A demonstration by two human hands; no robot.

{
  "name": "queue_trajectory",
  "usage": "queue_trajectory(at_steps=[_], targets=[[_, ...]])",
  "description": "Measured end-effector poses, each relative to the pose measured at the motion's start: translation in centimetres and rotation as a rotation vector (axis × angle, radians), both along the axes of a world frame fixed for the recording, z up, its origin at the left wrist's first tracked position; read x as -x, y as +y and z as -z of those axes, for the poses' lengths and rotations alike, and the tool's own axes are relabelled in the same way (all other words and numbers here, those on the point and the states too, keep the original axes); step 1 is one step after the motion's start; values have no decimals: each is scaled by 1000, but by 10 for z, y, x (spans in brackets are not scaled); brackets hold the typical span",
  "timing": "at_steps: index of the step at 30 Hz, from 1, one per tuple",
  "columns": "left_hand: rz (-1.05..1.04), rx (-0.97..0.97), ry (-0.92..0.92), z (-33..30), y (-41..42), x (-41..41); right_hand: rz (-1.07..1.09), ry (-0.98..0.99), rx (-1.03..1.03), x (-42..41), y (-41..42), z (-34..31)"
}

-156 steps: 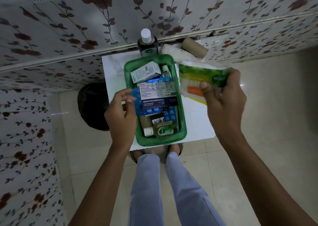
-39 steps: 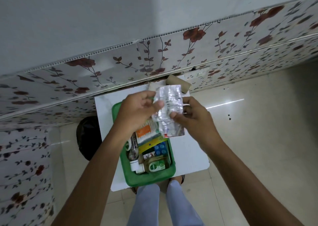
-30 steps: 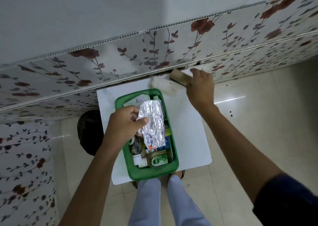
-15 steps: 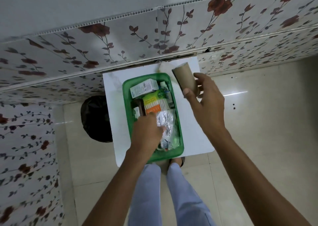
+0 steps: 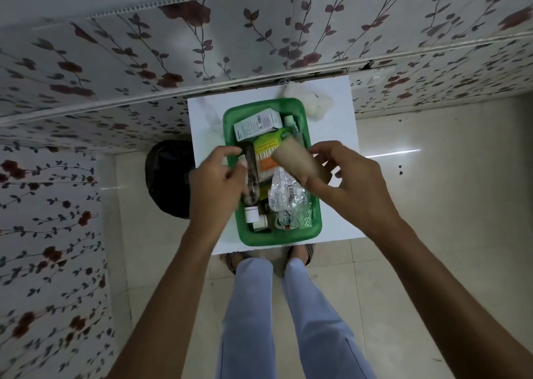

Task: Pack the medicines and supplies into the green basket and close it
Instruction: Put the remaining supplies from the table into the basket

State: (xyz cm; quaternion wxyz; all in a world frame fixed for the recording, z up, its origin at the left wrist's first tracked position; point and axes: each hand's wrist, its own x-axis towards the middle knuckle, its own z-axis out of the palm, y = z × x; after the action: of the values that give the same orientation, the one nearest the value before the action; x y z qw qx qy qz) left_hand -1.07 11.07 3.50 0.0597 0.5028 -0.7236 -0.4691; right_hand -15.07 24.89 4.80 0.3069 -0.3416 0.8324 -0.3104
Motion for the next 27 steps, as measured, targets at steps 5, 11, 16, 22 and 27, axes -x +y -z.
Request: queue_trajectory(at_steps=[5,11,16,22,27], targets=[[-100,27,26,7,-10,-20,-512,133,-20,-28,-1,13],[-27,170,17,15,-6,-17,-541,262,29,-45,-4,29],[-55,218,-20,16,-7,-13,77,205,139,3,-30,26],[10,109,-85,30,-7,-12,163,209,-71,68,-75,83],[59,55,-82,40,-5,-12,-11,364,-222,78,-87,111]])
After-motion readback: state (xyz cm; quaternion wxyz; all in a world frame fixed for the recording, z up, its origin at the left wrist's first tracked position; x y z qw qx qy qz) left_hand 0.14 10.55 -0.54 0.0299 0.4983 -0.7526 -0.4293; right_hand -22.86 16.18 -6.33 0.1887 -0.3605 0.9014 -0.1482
